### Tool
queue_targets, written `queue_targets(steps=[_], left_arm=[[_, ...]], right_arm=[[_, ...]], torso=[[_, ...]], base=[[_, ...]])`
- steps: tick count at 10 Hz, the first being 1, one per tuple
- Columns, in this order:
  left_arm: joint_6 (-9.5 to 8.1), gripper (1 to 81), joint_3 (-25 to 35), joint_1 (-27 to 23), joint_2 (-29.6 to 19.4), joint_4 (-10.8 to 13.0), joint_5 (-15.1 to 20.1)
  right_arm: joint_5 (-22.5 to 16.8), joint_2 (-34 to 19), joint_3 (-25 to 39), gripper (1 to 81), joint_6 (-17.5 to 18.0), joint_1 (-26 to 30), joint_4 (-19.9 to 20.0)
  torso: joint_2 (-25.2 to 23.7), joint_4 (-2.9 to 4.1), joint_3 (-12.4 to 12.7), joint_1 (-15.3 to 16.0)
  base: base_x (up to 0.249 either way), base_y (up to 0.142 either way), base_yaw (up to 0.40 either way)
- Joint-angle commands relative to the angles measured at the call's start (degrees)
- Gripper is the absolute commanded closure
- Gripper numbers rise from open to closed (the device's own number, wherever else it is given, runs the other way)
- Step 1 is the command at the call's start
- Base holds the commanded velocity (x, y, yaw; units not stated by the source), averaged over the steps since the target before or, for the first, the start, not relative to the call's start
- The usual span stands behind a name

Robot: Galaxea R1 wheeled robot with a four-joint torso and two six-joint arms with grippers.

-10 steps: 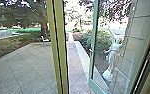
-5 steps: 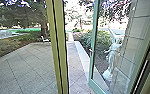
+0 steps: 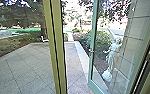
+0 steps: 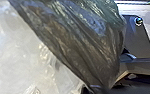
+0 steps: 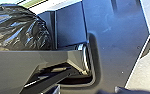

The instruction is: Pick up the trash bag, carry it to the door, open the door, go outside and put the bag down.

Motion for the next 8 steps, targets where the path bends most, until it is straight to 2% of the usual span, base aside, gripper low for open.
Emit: queue_targets(steps=[1, 8], left_arm=[[0.31, 81.1, 0.4, -2.7, 0.3, 0.7, 3.4], [0.31, 81.1, 0.4, -2.7, 0.4, 0.7, 3.4]], right_arm=[[-3.8, 0.9, 0.4, 1.0, -1.1, 2.5, -1.7], [-3.7, 0.8, 0.4, 1.0, -1.0, 2.8, -1.6]], torso=[[0.0, 0.00, 0.0, 0.0], [0.0, 0.00, 0.0, 0.0]], base=[[0.000, -0.096, 0.000], [0.000, -0.108, 0.000]])
